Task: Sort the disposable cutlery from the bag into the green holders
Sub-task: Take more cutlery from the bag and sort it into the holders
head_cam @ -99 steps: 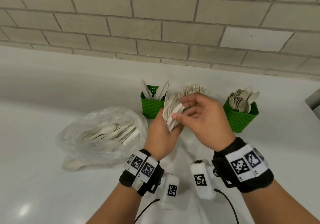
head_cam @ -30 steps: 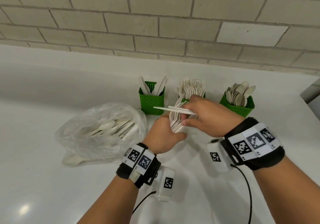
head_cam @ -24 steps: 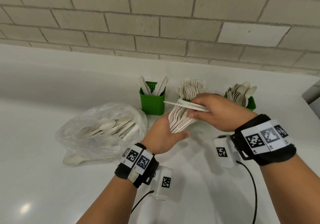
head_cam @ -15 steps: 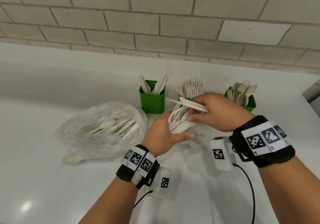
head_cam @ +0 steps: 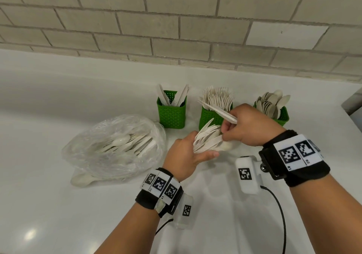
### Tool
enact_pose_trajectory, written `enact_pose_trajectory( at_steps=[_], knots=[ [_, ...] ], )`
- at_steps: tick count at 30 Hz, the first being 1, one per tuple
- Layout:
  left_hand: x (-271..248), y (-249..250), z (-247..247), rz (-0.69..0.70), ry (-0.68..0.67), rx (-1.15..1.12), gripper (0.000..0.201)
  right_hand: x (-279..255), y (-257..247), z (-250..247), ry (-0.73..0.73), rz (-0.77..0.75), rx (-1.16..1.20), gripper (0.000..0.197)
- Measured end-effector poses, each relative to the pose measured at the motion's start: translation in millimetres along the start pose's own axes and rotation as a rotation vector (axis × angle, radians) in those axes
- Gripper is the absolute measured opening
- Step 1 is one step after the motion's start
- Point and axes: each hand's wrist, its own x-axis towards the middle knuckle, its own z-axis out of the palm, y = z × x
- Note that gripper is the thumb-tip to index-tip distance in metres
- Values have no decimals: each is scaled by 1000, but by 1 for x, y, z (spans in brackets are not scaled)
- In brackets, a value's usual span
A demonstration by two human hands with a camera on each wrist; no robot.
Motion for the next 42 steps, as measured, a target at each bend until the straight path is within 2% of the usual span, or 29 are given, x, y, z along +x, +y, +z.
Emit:
enact_pose_trajectory(
  at_steps=[4,7,9,12,14,16,18,21,23,26,32,35,38,42],
  knots=[
    [-1,-3,0,-1,-4,-98,69,-3,3,-6,-14,-55,160,16],
    [-1,-3,-1,-19,16,-194,63,-3,3,-6,110,-125,481,14],
    [2,-2,0,-21,52,-241,60,-4,1,-1,96,-146,645,16],
    [4,1,-2,11,82,-278,51,-6,-3,6,62,-220,479,9],
    [3,4,-3,30,101,-325,39,-5,-5,8,211,-217,503,8],
    [1,8,-5,43,106,-372,32,-2,-6,6,409,-146,799,15],
    [0,11,-6,52,108,-385,27,1,-7,6,487,-117,988,23],
    [1,16,-7,106,111,-360,13,2,-11,13,370,-206,846,29],
    [0,17,-6,120,117,-361,7,0,-18,12,381,-238,932,30],
    [0,15,-7,79,132,-392,19,-3,-26,-1,524,-208,1164,29],
    [-6,19,-19,68,169,-409,21,8,-29,-35,726,-89,1545,31],
    [-14,11,-33,10,225,-492,32,20,-35,-37,754,-91,1501,26],
    [-22,7,-50,-53,299,-617,30,41,-54,-24,724,-76,1411,22],
    [-32,3,-81,-102,373,-728,34,73,-91,2,735,-165,1275,36]
  ],
)
